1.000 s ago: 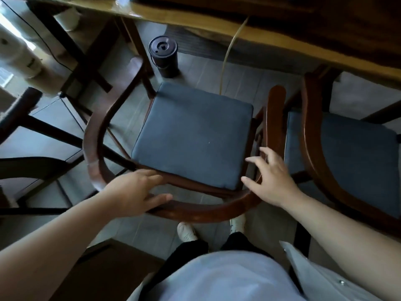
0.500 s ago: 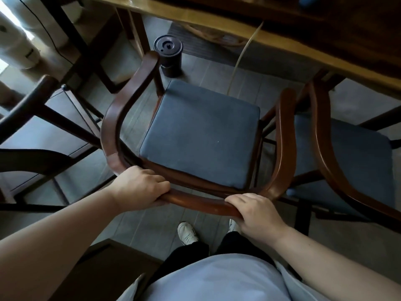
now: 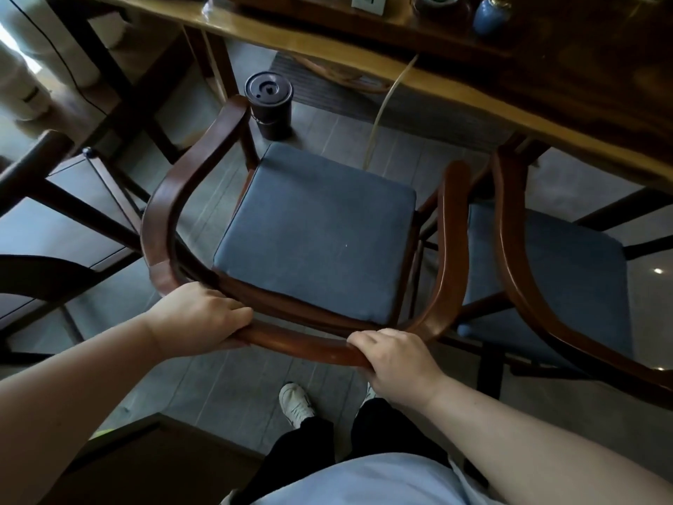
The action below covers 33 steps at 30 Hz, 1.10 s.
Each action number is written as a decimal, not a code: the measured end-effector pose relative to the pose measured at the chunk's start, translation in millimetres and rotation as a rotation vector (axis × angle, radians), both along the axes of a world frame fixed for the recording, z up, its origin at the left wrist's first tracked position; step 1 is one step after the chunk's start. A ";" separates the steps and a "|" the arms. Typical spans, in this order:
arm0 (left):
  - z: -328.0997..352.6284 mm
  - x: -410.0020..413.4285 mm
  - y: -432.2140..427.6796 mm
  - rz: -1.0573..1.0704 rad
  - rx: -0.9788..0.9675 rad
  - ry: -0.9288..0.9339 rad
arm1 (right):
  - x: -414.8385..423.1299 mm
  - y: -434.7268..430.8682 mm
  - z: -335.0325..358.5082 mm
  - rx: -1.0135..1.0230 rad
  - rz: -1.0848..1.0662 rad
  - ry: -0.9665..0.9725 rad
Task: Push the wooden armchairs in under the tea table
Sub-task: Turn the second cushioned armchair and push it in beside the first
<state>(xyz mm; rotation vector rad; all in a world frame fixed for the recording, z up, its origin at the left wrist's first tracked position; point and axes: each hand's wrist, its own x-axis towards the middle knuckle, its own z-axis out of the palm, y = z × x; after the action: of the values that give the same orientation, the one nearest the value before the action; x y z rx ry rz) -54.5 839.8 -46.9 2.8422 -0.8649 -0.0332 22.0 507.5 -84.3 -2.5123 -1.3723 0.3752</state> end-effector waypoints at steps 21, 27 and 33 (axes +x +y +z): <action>-1.8 64.3 -29.9 0.238 0.134 0.026 | 80.3 -11.7 18.1 -0.084 -0.021 0.011; 1.2 89.0 -50.6 0.205 0.182 0.148 | 102.7 -21.9 24.3 -0.179 -0.138 0.137; 2.7 89.1 -44.7 0.103 0.169 0.029 | 98.5 -14.0 27.3 -0.204 -0.144 0.131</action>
<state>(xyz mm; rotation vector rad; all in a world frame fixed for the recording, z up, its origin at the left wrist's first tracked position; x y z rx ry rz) 34.6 795.1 -44.1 3.0306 -0.7421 -0.1408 120.5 493.5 -57.0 -2.6740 -1.1486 0.6680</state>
